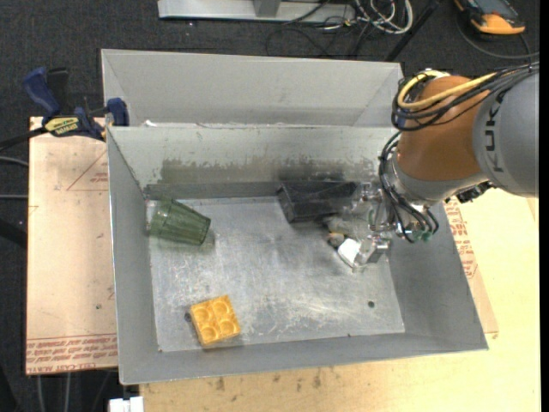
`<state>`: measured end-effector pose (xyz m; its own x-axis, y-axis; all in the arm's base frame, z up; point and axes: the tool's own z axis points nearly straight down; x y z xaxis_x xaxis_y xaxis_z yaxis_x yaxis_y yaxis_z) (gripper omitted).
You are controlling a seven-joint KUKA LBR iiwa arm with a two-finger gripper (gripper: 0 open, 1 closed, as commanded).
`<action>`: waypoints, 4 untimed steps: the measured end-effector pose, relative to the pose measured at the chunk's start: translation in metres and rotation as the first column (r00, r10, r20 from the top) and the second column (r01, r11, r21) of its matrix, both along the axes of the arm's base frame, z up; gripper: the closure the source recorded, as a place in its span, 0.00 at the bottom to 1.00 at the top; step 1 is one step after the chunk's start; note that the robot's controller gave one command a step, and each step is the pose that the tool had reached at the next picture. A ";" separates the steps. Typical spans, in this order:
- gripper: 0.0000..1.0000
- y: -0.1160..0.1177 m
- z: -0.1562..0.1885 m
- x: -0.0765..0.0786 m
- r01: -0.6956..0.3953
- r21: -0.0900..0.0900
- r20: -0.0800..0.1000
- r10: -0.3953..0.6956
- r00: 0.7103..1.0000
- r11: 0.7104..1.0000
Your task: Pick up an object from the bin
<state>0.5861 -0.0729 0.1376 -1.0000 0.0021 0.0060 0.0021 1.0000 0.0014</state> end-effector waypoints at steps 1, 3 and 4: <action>0.00 0.000 0.005 0.002 -0.002 -0.001 0.007 0.002 1.000 1.000; 0.00 0.065 -0.058 0.062 0.057 0.000 0.011 -0.057 0.998 0.998; 0.00 0.042 -0.037 0.069 -0.048 0.000 0.009 0.048 0.999 0.999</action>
Offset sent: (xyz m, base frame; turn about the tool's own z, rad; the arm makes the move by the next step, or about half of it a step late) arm 0.0693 0.0730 -0.0676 0.0703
